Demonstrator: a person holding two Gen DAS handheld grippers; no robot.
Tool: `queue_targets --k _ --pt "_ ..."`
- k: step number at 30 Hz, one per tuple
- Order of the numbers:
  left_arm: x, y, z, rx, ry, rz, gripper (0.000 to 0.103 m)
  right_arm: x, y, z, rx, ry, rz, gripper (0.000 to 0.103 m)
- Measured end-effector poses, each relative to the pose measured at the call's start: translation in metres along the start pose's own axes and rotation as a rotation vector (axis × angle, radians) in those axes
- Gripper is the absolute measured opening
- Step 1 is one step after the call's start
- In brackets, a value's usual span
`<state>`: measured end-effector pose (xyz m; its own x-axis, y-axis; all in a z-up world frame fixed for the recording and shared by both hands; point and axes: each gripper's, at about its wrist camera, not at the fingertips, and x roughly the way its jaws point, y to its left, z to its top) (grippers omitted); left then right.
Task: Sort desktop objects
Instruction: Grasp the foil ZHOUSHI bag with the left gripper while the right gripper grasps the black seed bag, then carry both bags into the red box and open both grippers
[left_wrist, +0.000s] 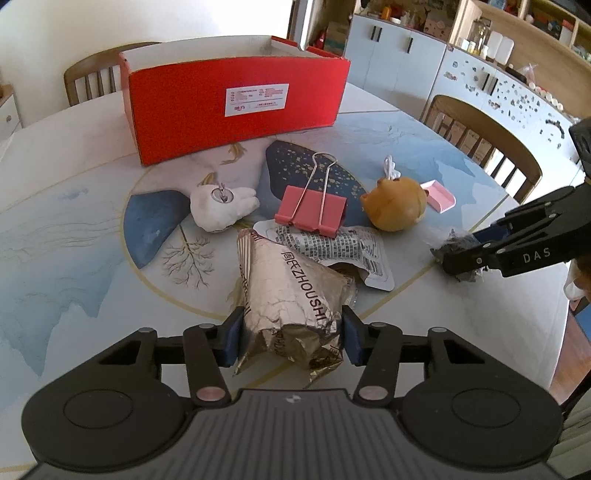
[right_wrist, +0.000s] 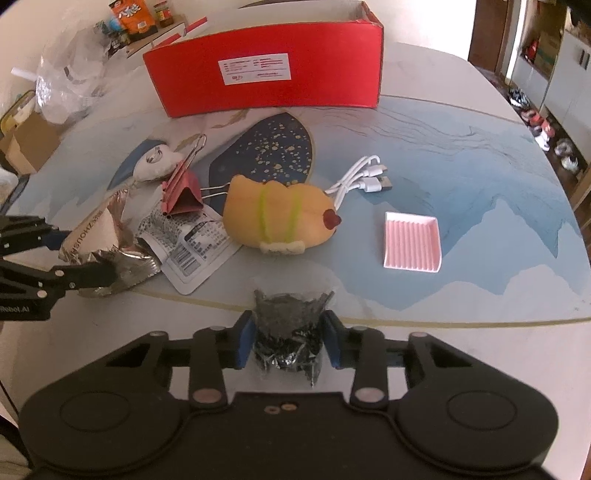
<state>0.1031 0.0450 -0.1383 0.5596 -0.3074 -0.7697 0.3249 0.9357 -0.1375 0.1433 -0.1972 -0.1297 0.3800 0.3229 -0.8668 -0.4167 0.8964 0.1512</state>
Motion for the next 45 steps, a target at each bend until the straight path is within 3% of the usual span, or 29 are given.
queue_targets --k 10,24,37,45 --pt "-0.03 -0.003 0.018 -0.048 -0.039 -0.027 0.051 -0.038 0.002 0.023 0.024 -0.072 0.055 0.034" --pt "-0.053 0.001 0.075 -0.062 -0.135 -0.014 0.051 -0.067 0.004 0.079 0.018 -0.175 0.12 0.034" --pt "-0.038 0.026 0.157 -0.026 -0.2 0.058 0.052 -0.063 -0.004 0.168 -0.044 -0.269 0.094 0.034" --pt "-0.004 0.055 0.212 -0.03 -0.174 0.118 0.052 -0.04 -0.009 0.225 -0.068 -0.263 0.091 0.034"
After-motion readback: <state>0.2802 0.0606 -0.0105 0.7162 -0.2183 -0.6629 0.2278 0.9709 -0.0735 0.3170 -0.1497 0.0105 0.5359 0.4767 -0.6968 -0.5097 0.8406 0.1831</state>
